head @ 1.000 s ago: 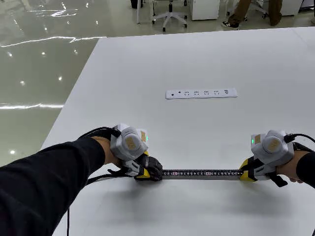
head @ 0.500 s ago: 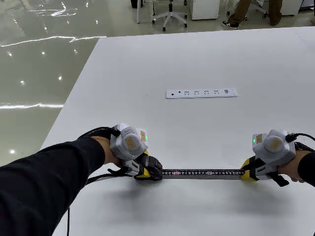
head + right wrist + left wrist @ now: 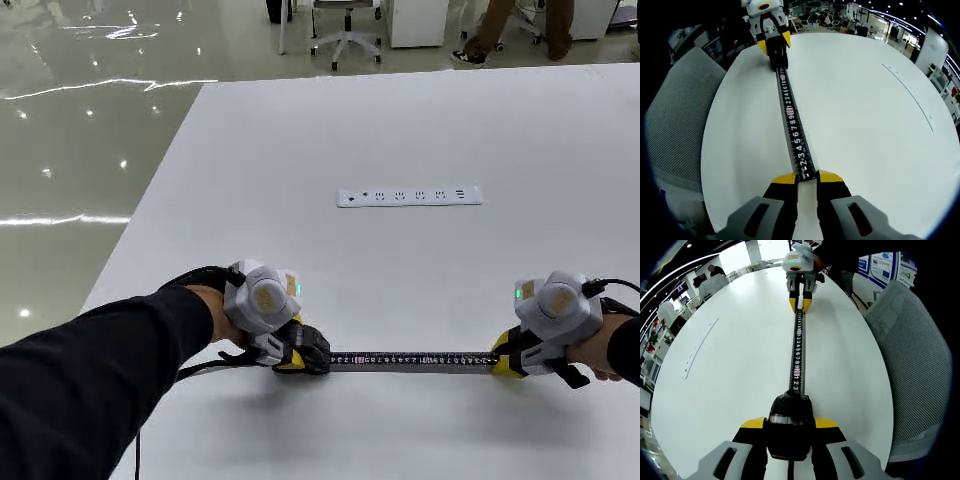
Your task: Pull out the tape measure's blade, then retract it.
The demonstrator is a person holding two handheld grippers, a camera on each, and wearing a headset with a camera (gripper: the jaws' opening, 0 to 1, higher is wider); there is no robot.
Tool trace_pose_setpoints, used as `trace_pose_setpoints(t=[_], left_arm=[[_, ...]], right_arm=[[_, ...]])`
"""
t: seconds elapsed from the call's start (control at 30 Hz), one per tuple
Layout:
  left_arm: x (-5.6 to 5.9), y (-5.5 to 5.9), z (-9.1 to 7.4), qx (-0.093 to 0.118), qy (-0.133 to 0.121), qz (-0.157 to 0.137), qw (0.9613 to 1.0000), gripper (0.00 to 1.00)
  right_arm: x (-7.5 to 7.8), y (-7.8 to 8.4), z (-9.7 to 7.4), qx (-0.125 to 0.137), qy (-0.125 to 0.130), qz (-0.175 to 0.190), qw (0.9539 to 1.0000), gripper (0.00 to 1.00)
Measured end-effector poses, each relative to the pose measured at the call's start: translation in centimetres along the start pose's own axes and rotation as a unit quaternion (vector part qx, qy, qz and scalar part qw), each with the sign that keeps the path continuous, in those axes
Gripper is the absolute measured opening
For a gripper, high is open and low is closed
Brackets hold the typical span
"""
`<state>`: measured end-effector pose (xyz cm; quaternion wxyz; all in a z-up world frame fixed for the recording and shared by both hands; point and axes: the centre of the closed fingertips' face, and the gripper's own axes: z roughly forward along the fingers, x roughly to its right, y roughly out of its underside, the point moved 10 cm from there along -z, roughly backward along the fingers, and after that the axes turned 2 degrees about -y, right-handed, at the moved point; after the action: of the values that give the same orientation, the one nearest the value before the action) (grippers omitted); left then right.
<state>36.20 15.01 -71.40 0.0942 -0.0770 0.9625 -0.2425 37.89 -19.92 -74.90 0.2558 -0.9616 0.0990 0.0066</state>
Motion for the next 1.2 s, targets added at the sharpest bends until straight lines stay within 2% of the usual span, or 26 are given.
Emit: trace_pose_setpoints(t=[0.23,0.43,0.57,0.6,0.67,0.73,0.8,0.87,0.9,0.93,1.03,1.07,1.1,1.13,1.2], left_arm=[[0.1,-0.2,0.0,-0.006,-0.004,0.003,1.0,0.3],[0.2,0.1,-0.1,0.008,-0.01,0.002,0.9999,0.3],[0.0,0.2,0.0,0.011,-0.012,0.0,0.9999,0.31],[0.0,0.2,0.0,0.011,-0.014,0.0,0.9998,0.31],[0.0,0.2,0.0,0.013,-0.017,-0.009,0.9997,0.32],[0.0,0.3,-0.1,0.014,-0.022,-0.018,0.9995,0.32],[0.0,0.4,-0.1,0.016,-0.029,-0.029,0.999,0.32],[-0.1,0.7,-0.4,0.016,-0.035,-0.034,0.9986,0.36],[-0.3,1.0,-0.7,0.021,-0.058,-0.057,0.9964,0.39],[-0.4,1.2,-0.9,0.028,-0.068,-0.072,0.9947,0.43],[-0.3,2.0,-1.9,0.063,-0.065,-0.151,0.9844,0.45],[-0.5,2.5,-2.4,0.08,-0.076,-0.181,0.9773,0.49],[-0.5,2.8,-2.7,0.091,-0.082,-0.198,0.9724,0.54],[-0.5,3.4,-3.1,0.1,-0.09,-0.221,0.966,0.59],[-0.4,4.1,-3.7,0.116,-0.104,-0.247,0.9564,0.67]], right_arm=[[0.3,0.2,0.1,0.003,-0.005,0.004,1.0,0.09],[0.5,0.2,0.4,-0.001,-0.005,-0.001,1.0,0.1],[0.3,-0.1,0.4,-0.011,0.003,-0.017,0.9998,0.11],[0.3,0.0,0.4,-0.01,0.005,-0.012,0.9999,0.11],[0.2,0.0,0.4,0.0,0.013,0.029,0.9995,0.12],[0.1,0.0,0.4,-0.006,0.015,0.013,0.9998,0.13],[-0.2,-0.1,0.2,-0.004,0.027,0.0,0.9996,0.18],[-0.2,-0.2,-0.1,0.01,0.036,0.012,0.9992,0.24],[-0.2,-0.2,-0.4,0.019,0.042,0.03,0.9985,0.27],[-0.2,-0.1,-0.7,0.025,0.05,0.043,0.9975,0.31],[-0.5,0.1,-1.7,0.049,0.056,0.059,0.9955,0.32],[-0.7,0.2,-2.2,0.058,0.067,0.061,0.9942,0.33],[-0.8,0.4,-2.5,0.06,0.073,0.059,0.9938,0.34],[-0.9,0.6,-2.8,0.067,0.08,0.065,0.9924,0.35],[-1.3,0.8,-3.3,0.079,0.091,0.068,0.9903,0.38]])
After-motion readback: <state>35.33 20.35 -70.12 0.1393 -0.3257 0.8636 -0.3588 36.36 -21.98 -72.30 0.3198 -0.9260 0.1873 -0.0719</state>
